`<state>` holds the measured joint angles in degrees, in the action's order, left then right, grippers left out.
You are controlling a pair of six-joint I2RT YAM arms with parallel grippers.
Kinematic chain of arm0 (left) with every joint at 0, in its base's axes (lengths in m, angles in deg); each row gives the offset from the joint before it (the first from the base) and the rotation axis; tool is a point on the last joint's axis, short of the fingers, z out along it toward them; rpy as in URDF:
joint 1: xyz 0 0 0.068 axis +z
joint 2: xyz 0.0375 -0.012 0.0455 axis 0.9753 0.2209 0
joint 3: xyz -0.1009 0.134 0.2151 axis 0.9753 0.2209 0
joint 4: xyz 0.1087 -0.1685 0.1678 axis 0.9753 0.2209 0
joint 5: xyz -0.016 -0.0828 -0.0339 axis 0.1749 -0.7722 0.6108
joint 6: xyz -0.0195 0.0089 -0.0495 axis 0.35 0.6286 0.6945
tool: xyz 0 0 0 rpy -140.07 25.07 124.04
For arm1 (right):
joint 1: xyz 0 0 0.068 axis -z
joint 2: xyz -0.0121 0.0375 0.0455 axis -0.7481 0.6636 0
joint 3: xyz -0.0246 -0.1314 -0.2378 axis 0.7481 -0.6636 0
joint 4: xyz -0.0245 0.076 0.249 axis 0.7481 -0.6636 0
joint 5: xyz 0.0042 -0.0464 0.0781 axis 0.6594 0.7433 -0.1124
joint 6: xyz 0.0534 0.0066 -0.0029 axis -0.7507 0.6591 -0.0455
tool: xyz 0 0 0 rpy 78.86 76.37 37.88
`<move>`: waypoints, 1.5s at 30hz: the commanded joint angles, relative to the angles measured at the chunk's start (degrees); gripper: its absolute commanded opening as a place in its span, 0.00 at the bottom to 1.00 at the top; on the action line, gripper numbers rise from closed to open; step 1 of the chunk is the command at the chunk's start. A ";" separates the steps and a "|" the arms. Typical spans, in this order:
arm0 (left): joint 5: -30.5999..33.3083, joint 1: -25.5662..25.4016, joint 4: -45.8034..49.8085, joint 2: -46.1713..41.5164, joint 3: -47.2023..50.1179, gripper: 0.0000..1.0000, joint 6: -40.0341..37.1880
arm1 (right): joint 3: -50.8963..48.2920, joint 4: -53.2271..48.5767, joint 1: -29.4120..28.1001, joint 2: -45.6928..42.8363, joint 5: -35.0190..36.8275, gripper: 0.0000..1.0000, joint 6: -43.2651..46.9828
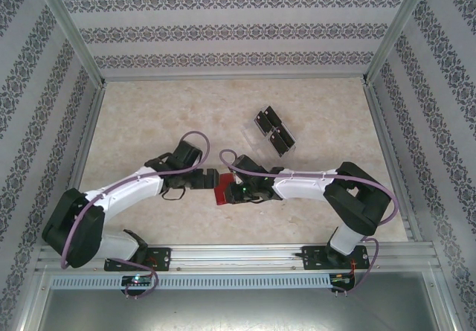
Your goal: Put the credit cards into the card holder
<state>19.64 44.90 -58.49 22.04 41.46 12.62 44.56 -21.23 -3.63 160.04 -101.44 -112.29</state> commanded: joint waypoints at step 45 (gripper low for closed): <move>12.66 -1.15 -0.93 16.29 -1.99 1.00 2.16 | 0.37 -3.69 1.57 -1.78 -1.49 0.28 -0.35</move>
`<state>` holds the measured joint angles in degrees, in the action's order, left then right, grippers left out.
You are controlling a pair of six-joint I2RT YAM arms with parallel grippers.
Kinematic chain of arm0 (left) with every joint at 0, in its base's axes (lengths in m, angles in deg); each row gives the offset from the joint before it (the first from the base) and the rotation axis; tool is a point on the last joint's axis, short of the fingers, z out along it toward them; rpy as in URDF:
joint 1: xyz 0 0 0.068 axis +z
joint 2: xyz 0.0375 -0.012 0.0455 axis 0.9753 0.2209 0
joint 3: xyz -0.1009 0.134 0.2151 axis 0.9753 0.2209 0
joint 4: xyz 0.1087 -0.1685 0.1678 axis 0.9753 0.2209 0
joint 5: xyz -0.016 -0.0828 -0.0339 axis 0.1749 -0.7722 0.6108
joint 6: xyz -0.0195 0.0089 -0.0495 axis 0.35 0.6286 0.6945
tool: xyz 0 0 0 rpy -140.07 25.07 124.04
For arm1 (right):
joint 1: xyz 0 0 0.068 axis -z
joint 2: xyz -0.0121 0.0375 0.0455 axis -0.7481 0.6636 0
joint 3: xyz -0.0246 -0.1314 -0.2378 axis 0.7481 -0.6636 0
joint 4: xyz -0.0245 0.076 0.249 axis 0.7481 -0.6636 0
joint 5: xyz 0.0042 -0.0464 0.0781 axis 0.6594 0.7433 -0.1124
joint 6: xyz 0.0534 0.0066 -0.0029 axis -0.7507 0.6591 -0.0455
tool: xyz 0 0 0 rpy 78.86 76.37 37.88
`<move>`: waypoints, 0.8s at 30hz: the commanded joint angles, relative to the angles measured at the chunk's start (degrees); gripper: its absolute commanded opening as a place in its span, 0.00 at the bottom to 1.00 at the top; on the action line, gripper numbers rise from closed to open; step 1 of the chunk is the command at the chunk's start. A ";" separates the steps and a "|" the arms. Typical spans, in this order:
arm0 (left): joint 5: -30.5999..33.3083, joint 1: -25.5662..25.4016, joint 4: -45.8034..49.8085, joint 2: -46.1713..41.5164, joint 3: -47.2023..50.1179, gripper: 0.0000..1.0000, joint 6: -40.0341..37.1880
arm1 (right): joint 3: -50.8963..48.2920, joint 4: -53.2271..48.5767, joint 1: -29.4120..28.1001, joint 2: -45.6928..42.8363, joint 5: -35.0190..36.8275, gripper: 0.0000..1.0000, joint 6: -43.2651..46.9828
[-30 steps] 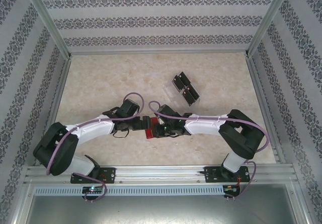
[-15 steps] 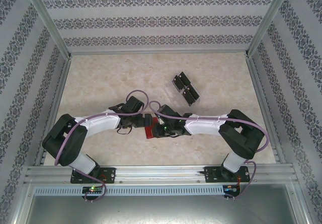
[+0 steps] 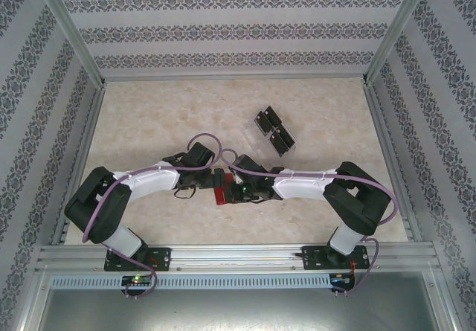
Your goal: Put the credit cards into the card holder
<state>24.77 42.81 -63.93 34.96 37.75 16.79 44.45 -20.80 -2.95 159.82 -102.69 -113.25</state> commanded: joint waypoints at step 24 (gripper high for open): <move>10.01 0.94 11.95 -0.18 -5.04 1.00 -6.32 | 2.33 -13.92 9.29 -12.38 6.36 0.46 4.24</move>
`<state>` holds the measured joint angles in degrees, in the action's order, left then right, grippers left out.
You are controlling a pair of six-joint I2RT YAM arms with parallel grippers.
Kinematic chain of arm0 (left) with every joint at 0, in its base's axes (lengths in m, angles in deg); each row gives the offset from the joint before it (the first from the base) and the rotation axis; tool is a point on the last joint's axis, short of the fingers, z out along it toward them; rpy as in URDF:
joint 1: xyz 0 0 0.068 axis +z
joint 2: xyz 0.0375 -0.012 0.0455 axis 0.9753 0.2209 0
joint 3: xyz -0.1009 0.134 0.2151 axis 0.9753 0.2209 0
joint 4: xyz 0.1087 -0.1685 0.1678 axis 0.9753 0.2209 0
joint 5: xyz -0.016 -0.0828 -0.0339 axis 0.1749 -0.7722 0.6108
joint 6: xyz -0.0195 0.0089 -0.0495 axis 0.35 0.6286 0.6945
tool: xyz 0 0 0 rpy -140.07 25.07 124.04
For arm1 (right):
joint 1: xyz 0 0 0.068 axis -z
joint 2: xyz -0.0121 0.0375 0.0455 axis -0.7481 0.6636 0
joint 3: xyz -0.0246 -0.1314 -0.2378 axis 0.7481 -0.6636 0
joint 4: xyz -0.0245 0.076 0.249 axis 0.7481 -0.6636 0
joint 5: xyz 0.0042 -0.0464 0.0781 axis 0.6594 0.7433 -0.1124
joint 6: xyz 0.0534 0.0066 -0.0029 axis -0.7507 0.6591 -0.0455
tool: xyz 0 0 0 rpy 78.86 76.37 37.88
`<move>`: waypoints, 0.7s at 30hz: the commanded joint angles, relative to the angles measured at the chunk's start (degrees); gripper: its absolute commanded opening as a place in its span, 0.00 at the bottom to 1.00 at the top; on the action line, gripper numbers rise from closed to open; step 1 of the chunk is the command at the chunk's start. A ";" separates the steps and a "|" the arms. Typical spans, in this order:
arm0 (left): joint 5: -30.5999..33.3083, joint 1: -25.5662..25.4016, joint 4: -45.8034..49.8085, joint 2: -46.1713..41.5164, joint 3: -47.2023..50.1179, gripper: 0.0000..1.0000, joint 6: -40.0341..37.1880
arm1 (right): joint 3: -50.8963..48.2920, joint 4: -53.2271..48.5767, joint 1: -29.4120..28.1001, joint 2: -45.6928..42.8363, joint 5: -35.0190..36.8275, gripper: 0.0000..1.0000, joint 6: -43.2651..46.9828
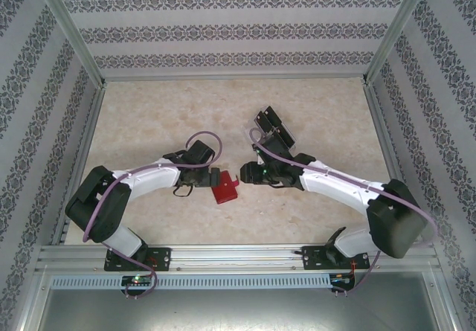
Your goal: Put the credit cards into the card holder
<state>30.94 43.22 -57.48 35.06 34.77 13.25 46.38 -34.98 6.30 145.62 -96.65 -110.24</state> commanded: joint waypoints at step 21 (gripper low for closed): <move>1.71 0.53 2.35 0.17 -1.97 1.00 -2.58 | 8.38 0.95 -1.21 14.60 0.14 0.48 4.80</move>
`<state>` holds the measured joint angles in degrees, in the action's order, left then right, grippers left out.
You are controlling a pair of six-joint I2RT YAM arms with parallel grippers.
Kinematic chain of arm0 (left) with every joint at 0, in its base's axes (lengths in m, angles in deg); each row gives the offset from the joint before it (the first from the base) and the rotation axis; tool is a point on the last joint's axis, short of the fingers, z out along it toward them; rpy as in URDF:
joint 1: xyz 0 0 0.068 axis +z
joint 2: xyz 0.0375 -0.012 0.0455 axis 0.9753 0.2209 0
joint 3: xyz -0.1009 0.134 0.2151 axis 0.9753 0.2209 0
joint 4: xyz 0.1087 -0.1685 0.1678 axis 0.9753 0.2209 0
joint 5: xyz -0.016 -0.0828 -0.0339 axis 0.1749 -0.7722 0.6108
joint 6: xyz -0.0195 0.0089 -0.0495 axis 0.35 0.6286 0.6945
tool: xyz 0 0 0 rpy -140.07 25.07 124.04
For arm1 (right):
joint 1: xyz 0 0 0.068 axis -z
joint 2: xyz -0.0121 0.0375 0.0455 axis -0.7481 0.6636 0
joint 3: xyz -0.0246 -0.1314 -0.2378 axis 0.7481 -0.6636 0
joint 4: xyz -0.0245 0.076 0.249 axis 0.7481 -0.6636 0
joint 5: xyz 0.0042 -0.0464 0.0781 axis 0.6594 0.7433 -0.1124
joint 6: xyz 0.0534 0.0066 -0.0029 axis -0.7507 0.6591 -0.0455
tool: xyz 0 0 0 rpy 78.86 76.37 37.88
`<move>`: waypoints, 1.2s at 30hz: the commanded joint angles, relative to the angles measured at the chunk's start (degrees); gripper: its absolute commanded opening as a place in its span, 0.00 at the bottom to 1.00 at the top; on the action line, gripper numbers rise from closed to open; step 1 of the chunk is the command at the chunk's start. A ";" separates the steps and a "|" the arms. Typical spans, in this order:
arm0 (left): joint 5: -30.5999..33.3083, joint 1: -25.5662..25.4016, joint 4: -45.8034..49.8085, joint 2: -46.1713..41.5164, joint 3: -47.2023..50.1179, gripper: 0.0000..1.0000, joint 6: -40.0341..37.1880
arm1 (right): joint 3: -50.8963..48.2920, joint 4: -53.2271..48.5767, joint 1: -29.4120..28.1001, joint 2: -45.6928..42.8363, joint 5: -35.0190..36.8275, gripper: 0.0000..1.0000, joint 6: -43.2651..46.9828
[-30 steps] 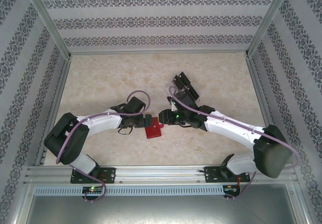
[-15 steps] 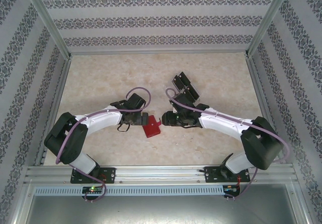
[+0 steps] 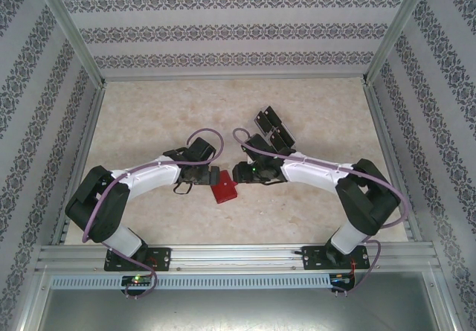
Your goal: Put the credit cards into the card holder
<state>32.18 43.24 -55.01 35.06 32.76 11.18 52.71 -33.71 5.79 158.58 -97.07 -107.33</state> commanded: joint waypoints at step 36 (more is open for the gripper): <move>-0.32 0.51 -2.46 1.15 2.46 1.00 0.74 | 3.87 1.67 -2.65 2.04 -5.92 0.00 2.28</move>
<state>31.92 43.24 -56.74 35.11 34.18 11.24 55.47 -32.73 3.96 160.85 -101.18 -104.49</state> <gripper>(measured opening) 0.999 0.054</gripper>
